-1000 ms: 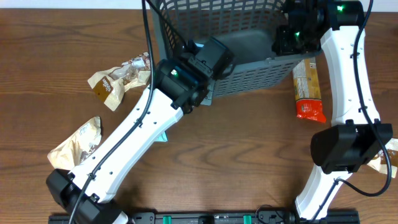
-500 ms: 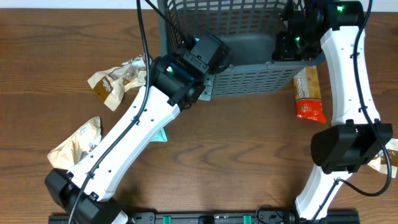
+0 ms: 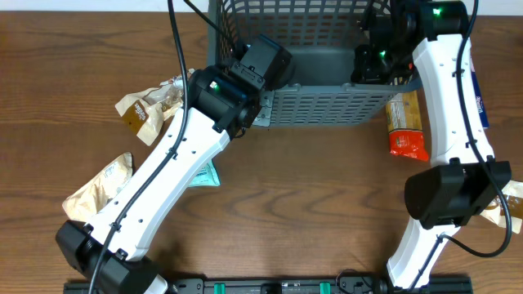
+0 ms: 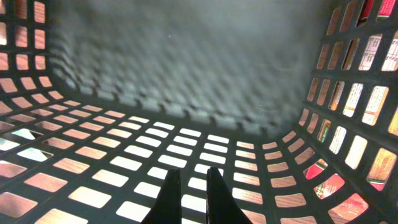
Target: Pack container
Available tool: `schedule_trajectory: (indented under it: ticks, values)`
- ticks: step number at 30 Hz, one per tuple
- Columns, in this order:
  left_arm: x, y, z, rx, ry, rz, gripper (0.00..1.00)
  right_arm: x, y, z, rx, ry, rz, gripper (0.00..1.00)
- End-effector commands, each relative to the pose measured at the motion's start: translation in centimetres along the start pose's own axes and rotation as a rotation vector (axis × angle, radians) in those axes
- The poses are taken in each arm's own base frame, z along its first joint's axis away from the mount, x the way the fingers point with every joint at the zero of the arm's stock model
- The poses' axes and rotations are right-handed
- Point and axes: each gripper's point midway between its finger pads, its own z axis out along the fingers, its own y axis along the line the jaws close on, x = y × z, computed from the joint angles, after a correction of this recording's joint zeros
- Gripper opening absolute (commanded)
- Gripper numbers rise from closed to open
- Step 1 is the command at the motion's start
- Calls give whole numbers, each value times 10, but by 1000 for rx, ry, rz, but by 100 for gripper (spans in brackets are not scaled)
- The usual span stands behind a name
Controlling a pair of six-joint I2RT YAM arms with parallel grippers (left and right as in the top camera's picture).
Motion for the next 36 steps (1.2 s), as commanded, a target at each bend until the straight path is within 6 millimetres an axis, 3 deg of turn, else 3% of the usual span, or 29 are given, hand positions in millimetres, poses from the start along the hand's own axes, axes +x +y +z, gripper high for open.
schedule_trajectory:
  ticks: [1, 3, 4, 6, 10, 12, 14, 16, 19, 23, 25, 29, 36]
  values:
    - [3, 4, 4, -16, 15, 16, 24, 5, -1, 4, 30, 22, -19, 14]
    - [5, 4, 4, -18, 22, 21, 27, 5, -1, 4, 29, 21, -23, 30]
    - [5, 4, 4, -17, 26, 25, 27, 4, -1, 4, 29, 18, -27, 31]
    - [7, 4, 4, -15, 33, 31, 27, 2, -1, 3, 29, 9, -28, 26]
    - [9, 5, 4, -18, 40, 34, 25, -3, 0, 0, 27, -10, -32, 3]
    - [9, 5, 4, -18, 41, 34, 21, -4, 1, -2, 28, -17, -33, 2]
    - [11, 5, 4, -14, 49, 35, 20, -6, 1, -4, 28, -24, -35, 11]
    - [14, 3, 3, -2, 63, 39, 21, -8, 1, -6, 28, -34, -37, 29]
    - [18, -1, 2, 14, 78, 59, 26, -15, 4, -15, 25, -70, -44, 73]
    - [20, -7, -4, 27, 67, 116, 41, -30, 9, -39, 24, -148, -60, 99]
    - [21, -11, -9, 36, 59, 129, 55, -37, 13, -57, 26, -197, -69, 99]
    - [22, -16, -22, 58, 31, 141, 70, -44, 21, -93, 29, -280, -86, 99]
    - [28, -13, -63, 101, -36, 149, 79, -36, 40, -163, 8, -428, -117, 99]
